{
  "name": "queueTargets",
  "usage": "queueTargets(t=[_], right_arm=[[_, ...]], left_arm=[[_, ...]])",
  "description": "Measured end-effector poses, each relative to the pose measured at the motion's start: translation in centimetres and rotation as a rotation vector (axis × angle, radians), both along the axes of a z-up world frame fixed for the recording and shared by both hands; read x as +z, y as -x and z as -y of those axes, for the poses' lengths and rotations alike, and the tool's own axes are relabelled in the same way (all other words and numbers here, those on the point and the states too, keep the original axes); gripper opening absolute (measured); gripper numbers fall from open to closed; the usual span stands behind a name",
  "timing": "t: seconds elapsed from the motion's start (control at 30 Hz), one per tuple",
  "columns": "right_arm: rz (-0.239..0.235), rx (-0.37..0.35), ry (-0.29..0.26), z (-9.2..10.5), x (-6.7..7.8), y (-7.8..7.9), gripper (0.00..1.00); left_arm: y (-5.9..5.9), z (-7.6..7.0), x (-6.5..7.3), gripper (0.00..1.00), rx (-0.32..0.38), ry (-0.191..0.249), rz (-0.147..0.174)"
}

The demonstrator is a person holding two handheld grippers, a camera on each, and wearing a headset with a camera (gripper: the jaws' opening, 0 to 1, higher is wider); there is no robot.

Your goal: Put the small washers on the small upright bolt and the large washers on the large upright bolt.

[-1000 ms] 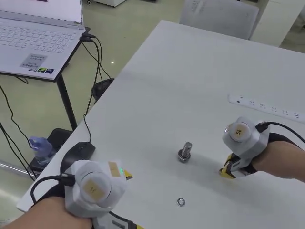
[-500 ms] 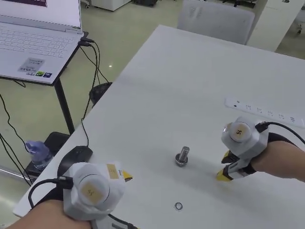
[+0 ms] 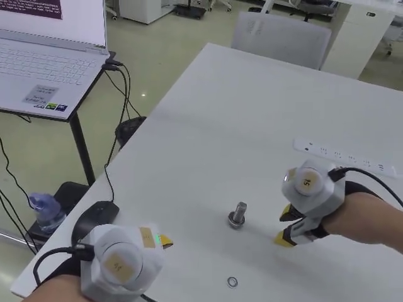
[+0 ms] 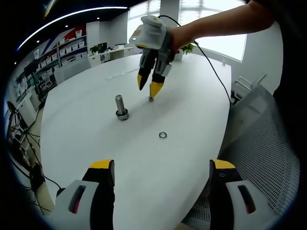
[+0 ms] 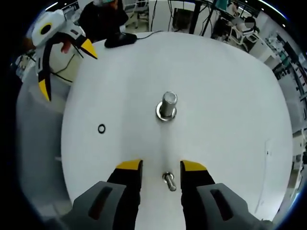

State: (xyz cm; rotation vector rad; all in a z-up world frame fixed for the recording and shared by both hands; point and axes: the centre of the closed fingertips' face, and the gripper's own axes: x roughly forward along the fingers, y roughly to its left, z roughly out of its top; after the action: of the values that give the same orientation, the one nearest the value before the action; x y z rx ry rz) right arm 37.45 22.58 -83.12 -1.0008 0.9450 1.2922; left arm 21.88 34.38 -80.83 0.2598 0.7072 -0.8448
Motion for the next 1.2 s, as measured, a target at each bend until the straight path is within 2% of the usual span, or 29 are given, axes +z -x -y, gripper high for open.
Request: queueTargets(t=[0.3, 0.63, 0.7, 0.73, 0.77, 0.9, 1.07, 1.2], right_arm=[[-0.001, 0.059, -0.020, -2.1, 0.5, 2.5, 0.32], [-0.016, 0.109, -0.042, -3.6, 0.4, 5.5, 0.32], [-0.013, 0.142, -0.023, -3.6, 0.4, 6.2, 0.32], [0.010, 0.178, -0.011, -3.7, 0.5, 6.4, 0.31], [0.013, 0.185, -0.013, -3.8, 0.5, 6.6, 0.31], [-0.008, 0.194, -0.034, -4.7, 0.7, 8.1, 0.31], [-0.019, 0.224, -0.043, -5.4, 0.3, 9.4, 0.31], [-0.031, 0.239, -0.040, -5.5, -0.8, 9.7, 0.30]], left_arm=[[-0.1, -0.1, 0.1, 0.81, 0.004, -0.003, 0.005], [0.0, 0.2, 0.2, 0.81, -0.002, -0.002, 0.011], [0.0, 0.1, 0.2, 0.81, -0.001, -0.003, 0.012], [0.0, 0.1, 0.2, 0.81, -0.001, -0.004, 0.012], [0.0, 0.0, 0.3, 0.81, 0.000, -0.004, 0.014], [0.2, 0.0, 0.2, 0.80, 0.000, -0.004, 0.013], [0.3, -0.1, 0.2, 0.79, 0.001, -0.006, 0.010], [0.3, -0.1, 0.0, 0.78, 0.001, -0.009, 0.008]])
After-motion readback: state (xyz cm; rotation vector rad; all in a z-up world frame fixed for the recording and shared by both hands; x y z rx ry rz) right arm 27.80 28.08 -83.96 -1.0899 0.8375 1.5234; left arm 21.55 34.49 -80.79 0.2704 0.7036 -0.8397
